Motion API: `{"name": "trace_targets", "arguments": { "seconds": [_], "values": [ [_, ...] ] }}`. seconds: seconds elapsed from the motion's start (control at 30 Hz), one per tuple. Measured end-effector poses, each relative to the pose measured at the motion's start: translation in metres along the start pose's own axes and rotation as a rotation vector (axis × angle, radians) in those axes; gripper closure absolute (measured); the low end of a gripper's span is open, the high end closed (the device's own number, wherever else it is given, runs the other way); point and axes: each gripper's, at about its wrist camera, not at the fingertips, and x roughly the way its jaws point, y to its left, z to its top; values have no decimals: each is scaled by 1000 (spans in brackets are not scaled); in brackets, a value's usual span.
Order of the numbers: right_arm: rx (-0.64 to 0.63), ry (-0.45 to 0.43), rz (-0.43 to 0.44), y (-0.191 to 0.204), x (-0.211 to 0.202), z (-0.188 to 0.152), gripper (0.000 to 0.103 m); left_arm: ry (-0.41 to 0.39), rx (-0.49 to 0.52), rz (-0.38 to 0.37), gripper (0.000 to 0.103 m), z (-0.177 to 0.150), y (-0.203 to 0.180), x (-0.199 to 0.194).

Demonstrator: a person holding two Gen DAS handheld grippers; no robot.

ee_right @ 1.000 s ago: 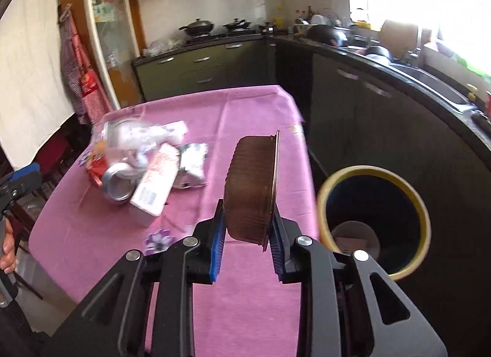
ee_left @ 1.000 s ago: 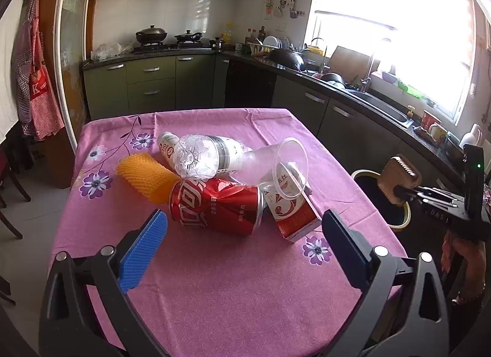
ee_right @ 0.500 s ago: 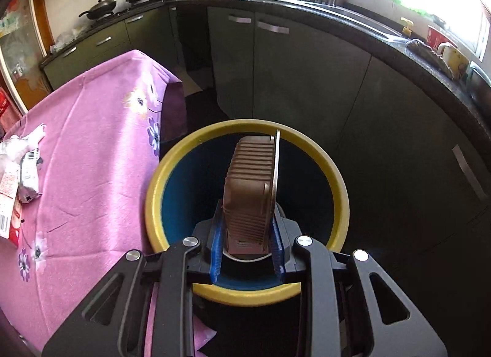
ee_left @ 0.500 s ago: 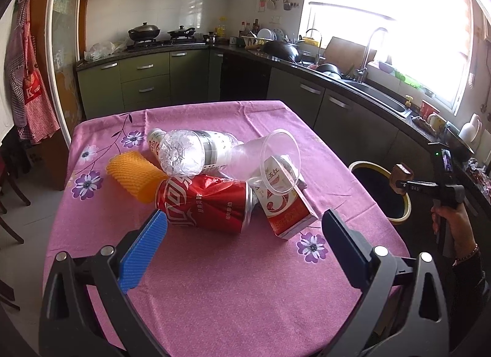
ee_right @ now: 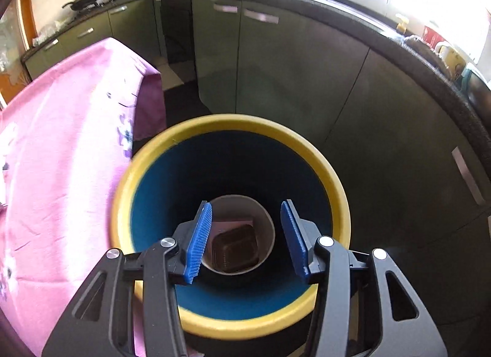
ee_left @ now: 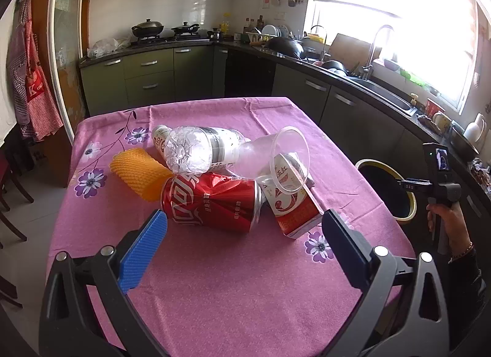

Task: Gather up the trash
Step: 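Move the foil tray over the bin and open the right gripper, then grasp the clear plastic cup with the left gripper and lift it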

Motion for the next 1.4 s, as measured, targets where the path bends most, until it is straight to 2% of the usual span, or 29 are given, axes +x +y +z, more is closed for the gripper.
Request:
{"name": "trace_targets", "arguments": {
  "seconds": [0.23,0.47,0.53,0.73,0.93,1.1,1.23,1.3,1.4],
  "values": [
    [-10,-136,57,25,-68,-40,48,1,54,-10,7,10,-18,12],
    [35,-212,132,40,-118,-68,45,-44,137,36,7,43,-44,37],
    [52,-229,158,39,-129,-75,42,-45,146,66,7,51,-47,48],
    [64,-227,204,41,-144,-90,42,-15,181,116,10,61,-50,79],
    [77,-213,229,35,-138,-91,42,31,209,143,31,61,-51,99],
    [83,-206,243,30,-128,-87,42,64,239,128,54,58,-54,108],
    [86,-204,249,29,-126,-87,42,56,269,133,72,57,-57,108],
    [87,-202,250,29,-125,-88,42,44,281,137,89,58,-57,105],
    [88,-200,253,30,-124,-88,42,33,267,107,98,61,-51,98]
  ]
}}
